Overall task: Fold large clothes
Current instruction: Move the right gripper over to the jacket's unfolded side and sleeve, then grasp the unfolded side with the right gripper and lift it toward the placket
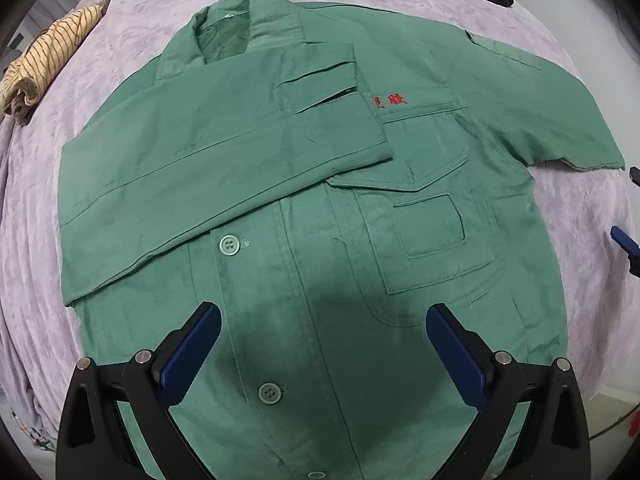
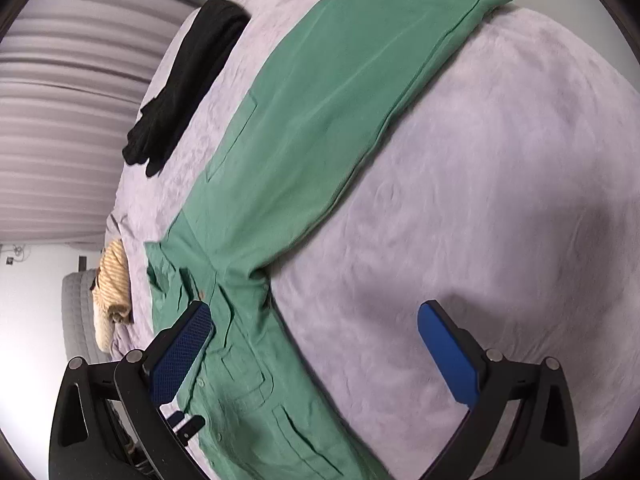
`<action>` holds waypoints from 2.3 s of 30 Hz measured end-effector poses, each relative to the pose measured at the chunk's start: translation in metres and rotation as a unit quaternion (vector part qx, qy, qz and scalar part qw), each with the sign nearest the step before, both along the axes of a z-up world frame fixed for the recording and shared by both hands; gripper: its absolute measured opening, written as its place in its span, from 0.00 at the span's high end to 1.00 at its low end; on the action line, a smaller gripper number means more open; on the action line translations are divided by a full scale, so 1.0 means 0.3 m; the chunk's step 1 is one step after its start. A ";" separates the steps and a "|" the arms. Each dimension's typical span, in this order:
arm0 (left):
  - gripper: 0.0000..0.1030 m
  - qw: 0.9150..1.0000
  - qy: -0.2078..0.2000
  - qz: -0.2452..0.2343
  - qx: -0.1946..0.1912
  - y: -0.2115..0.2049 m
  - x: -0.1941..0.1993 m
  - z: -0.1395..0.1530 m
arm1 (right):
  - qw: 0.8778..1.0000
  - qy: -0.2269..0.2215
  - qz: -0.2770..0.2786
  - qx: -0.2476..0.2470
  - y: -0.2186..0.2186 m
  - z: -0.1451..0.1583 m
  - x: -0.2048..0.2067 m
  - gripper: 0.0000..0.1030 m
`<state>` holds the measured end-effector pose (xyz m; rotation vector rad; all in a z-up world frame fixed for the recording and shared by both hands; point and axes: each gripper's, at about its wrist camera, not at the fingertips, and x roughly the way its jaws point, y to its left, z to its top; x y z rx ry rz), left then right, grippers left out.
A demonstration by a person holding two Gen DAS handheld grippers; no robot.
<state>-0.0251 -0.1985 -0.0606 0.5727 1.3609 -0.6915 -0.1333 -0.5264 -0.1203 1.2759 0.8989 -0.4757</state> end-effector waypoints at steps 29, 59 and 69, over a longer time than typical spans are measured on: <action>0.00 1.000 0.003 0.012 -0.014 -0.243 0.080 -0.099 | 0.946 -0.180 -0.250 0.104 -0.471 -0.222 -0.013 0.95; 0.00 0.980 -0.039 0.196 -0.021 0.554 0.472 -0.102 | 0.951 -0.055 0.306 0.001 0.806 -0.190 1.006 0.44; 0.00 0.972 -0.051 0.229 -0.034 0.702 0.485 -0.061 | 0.956 -0.059 0.251 -0.136 0.755 0.078 1.015 0.94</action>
